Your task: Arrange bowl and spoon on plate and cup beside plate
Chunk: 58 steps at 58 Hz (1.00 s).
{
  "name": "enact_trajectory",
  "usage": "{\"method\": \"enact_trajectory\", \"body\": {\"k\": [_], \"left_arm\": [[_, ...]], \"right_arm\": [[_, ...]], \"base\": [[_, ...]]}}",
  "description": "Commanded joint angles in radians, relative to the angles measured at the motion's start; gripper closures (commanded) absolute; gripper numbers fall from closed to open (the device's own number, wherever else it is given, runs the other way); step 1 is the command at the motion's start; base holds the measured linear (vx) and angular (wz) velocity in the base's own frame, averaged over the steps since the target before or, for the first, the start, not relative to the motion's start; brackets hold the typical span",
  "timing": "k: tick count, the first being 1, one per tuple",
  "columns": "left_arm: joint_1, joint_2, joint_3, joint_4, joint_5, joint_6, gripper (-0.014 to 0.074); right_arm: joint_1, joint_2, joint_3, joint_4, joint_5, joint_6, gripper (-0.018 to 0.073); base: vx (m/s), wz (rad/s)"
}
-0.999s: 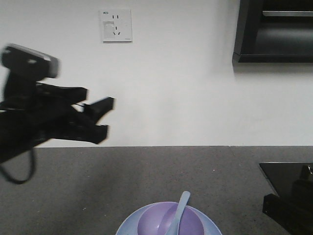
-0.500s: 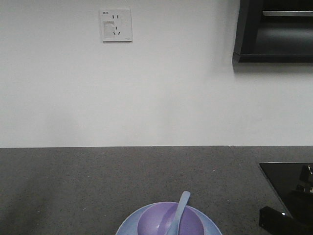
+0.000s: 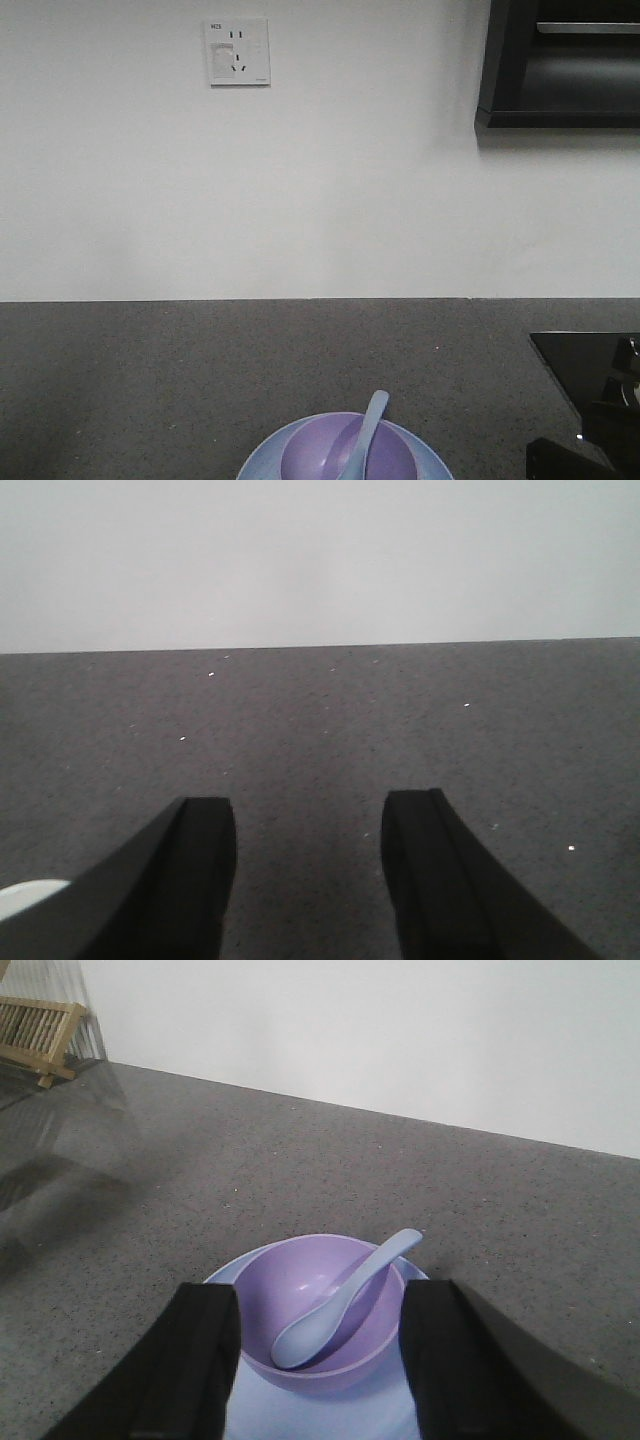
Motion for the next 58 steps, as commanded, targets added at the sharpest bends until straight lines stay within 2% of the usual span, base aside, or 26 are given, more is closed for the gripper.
{"method": "enact_trajectory", "body": {"k": [1,4,8,12,24,38,51,58], "left_arm": [[0.005,0.023,-0.091,0.19,0.029,-0.192,0.0171],[0.005,0.051,-0.128,0.325,0.103,-0.285,0.0171],[0.005,0.101,-0.178,0.462,0.205,-0.388,0.0171],[0.005,0.155,-0.224,0.522,0.265,-0.417,0.0171],[0.005,0.367,-0.34,0.527,0.389,-0.347,0.0171],[0.005,0.559,-0.422,0.54,0.554,-0.353,0.0171],[0.005,0.617,-0.416,0.542,0.558,-0.359,0.0171],[0.005,0.633,-0.393,0.551,0.511,-0.364,0.0185]], "right_arm": [[-0.006,0.004,-0.028,0.016,-0.062,-0.004,0.0136],[-0.006,0.004,-0.028,0.016,-0.062,-0.004,0.0136],[-0.006,0.004,-0.028,0.016,-0.062,-0.006,0.0136],[-0.006,0.004,-0.028,0.016,-0.062,-0.01,0.0136],[-0.006,0.004,-0.028,0.016,-0.062,-0.01,0.0136],[-0.006,0.004,-0.028,0.016,-0.062,-0.01,0.0136],[-0.006,0.004,-0.028,0.016,-0.062,-0.01,0.0136],[-0.006,0.004,-0.028,0.016,-0.062,-0.01,0.0136]], "base": [[0.0,0.0],[0.0,0.0],[0.0,0.0],[0.0,0.0],[0.0,0.0],[0.0,0.0],[0.0,0.0],[0.0,0.0]]}}
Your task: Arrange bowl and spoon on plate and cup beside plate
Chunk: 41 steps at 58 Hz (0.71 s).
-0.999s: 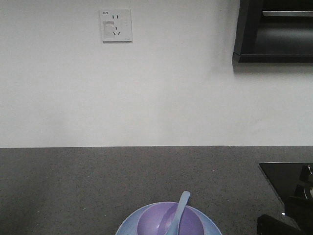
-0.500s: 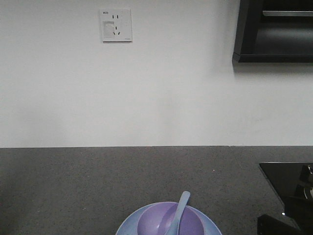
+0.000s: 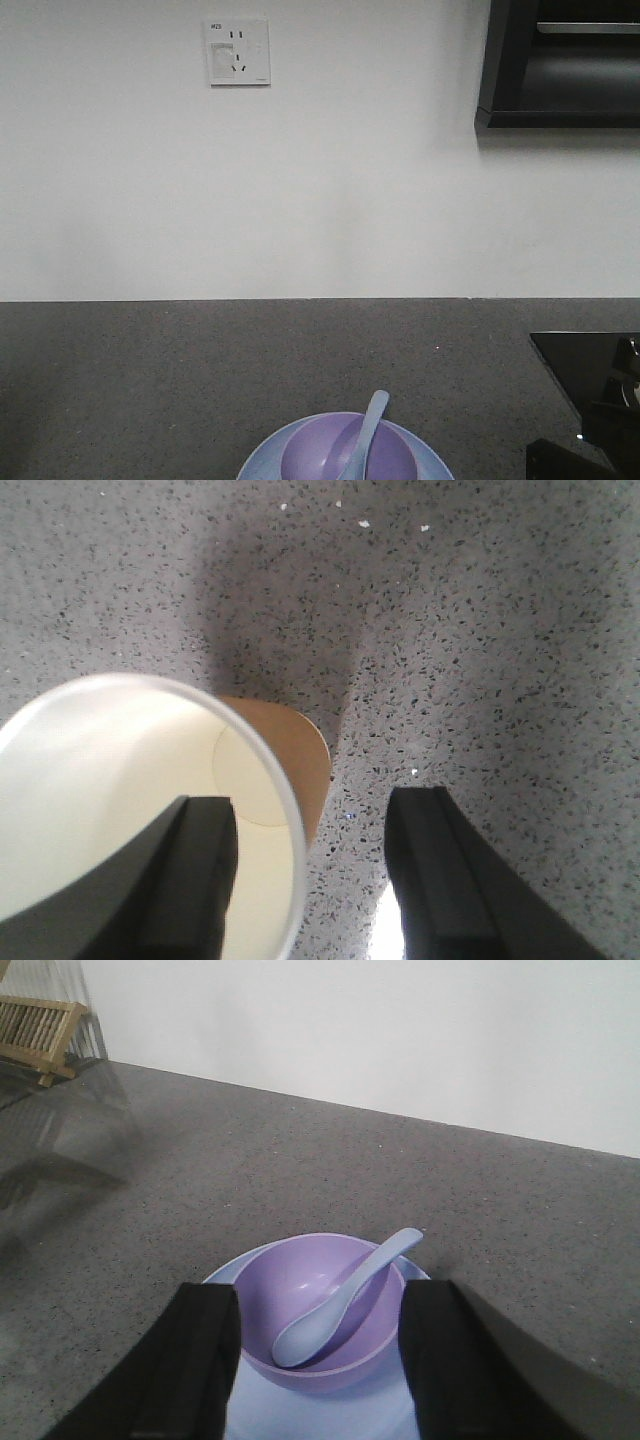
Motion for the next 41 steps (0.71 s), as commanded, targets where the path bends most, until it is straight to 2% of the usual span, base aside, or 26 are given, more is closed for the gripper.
{"method": "enact_trajectory", "body": {"k": [1,10,33,41], "left_arm": [[0.001,-0.019,-0.01,0.025,-0.069,-0.014,0.0189],[0.001,-0.016,0.0,0.033,-0.072,-0.03,0.0266],[0.001,-0.044,-0.004,0.04,-0.033,-0.029,0.06],[-0.008,-0.118,-0.005,0.032,-0.046,-0.03,0.0601]], "right_arm": [[-0.006,0.004,-0.028,0.016,-0.064,-0.01,0.0136],[-0.006,0.004,-0.028,0.016,-0.064,-0.01,0.0136],[-0.006,0.004,-0.028,0.016,-0.064,-0.011,0.0136],[-0.006,0.004,-0.028,0.016,-0.064,-0.011,0.0136]], "base": [[0.0,0.0],[0.0,0.0],[0.0,0.0],[0.0,0.0]]}}
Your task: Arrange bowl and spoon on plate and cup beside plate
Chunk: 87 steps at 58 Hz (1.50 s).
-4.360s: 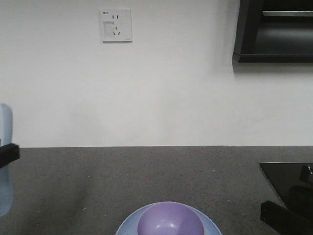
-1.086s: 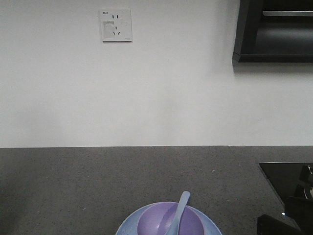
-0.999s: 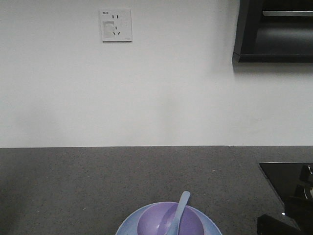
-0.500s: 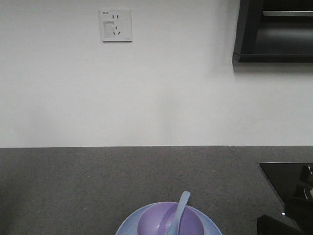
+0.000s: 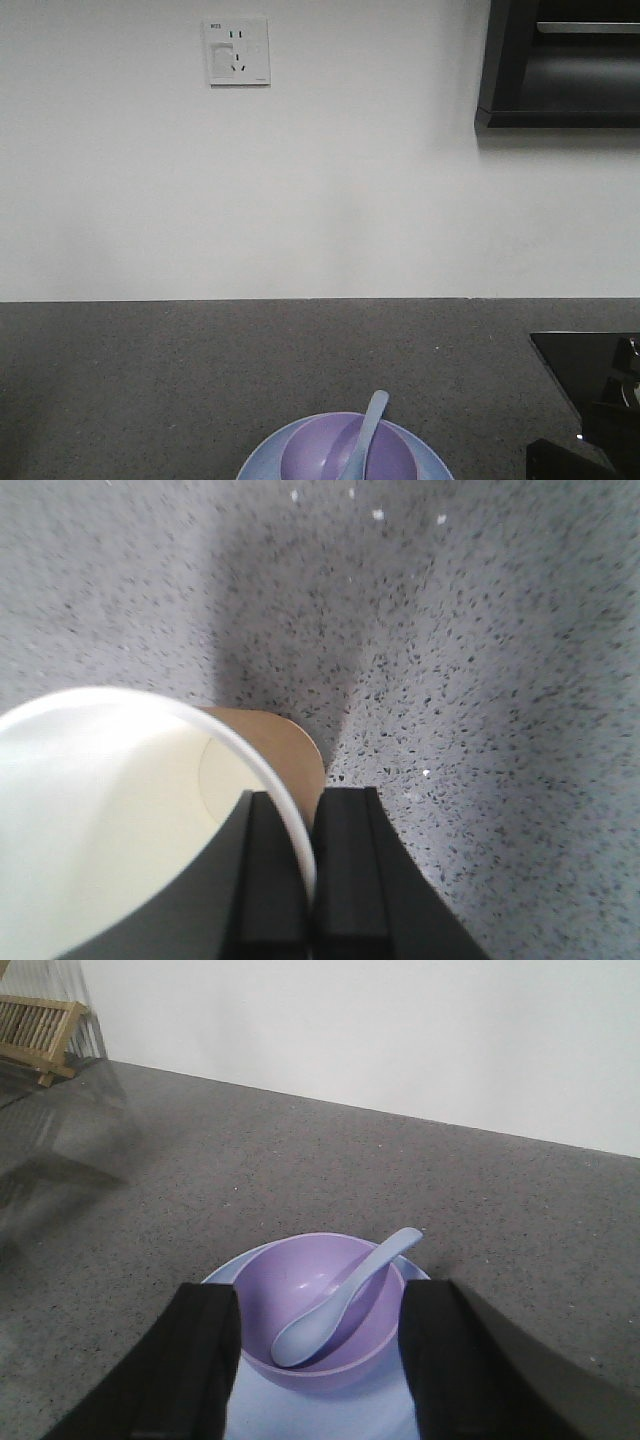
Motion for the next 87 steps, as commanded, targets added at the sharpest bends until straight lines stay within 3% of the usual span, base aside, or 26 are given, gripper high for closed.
{"method": "enact_trajectory", "body": {"k": [1,10,21,27,42,50,58,76,87], "left_arm": [[-0.012,-0.095,-0.031,0.012,-0.036,-0.011,0.0601],[-0.068,-0.171,-0.107,-0.009,-0.037,-0.009,0.0596],[-0.217,-0.171,-0.294,-0.211,-0.074,0.008,0.0596],[-0.324,-0.143,-0.367,-0.277,-0.106,0.008,0.0596],[-0.578,0.002,-0.389,-0.276,-0.05,-0.002,0.0596],[-0.672,0.108,-0.389,-0.246,0.013,0.019,0.0596],[-0.723,0.179,-0.389,-0.171,0.031,-0.006,0.0596],[-0.759,0.238,-0.389,-0.175,0.024,0.019,0.0577],[-0.759,0.238,-0.389,-0.185,0.027,0.014,0.0491]], "right_arm": [[-0.006,0.004,-0.028,0.016,-0.064,-0.011,0.0136],[-0.006,0.004,-0.028,0.016,-0.064,-0.011,0.0136],[-0.006,0.004,-0.028,0.016,-0.064,-0.011,0.0136],[-0.006,0.004,-0.028,0.016,-0.064,-0.011,0.0136],[-0.006,0.004,-0.028,0.016,-0.063,-0.011,0.0136],[-0.006,0.004,-0.028,0.016,-0.063,-0.011,0.0136],[-0.006,0.004,-0.028,0.016,-0.063,-0.011,0.0136],[-0.006,0.004,-0.028,0.016,-0.063,-0.011,0.0136],[-0.006,0.004,-0.028,0.016,-0.063,-0.011,0.0136]], "base": [[0.0,0.0],[0.0,0.0],[0.0,0.0],[0.0,0.0],[0.0,0.0],[0.0,0.0],[0.0,0.0],[0.0,0.0],[0.0,0.0]]}}
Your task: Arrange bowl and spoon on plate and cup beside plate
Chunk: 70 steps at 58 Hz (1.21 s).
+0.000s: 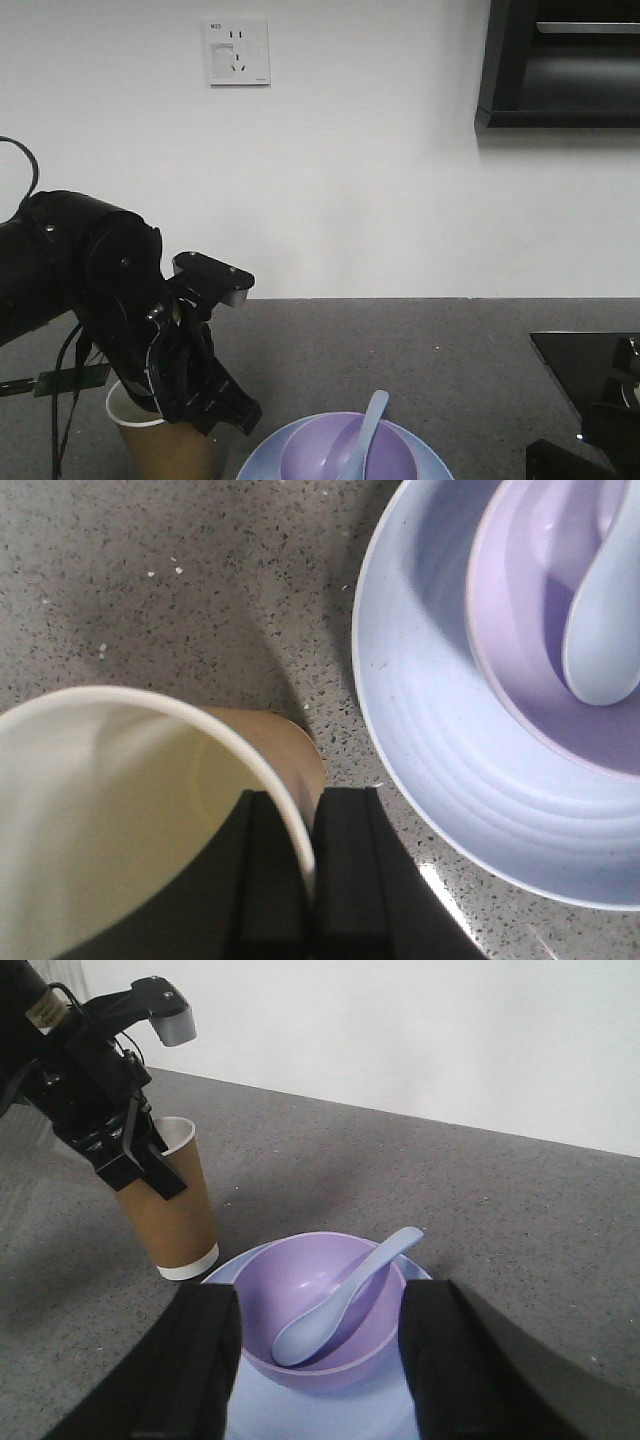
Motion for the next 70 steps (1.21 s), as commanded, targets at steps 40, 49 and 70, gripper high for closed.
{"method": "enact_trajectory", "body": {"k": [40,49,70], "left_arm": [[-0.004,-0.085,-0.032,-0.031,-0.05,0.0,0.0117],[-0.004,-0.151,-0.033,-0.031,-0.099,0.0,0.0117],[-0.004,-0.429,-0.031,0.062,-0.259,0.0,0.0156]], "right_arm": [[-0.006,0.004,-0.028,0.016,-0.065,-0.01,0.0136],[-0.006,0.004,-0.028,0.016,-0.066,-0.01,0.0136],[-0.006,0.004,-0.028,0.016,-0.066,-0.01,0.0136]], "base": [[0.0,0.0],[0.0,0.0],[0.0,0.0]]}}
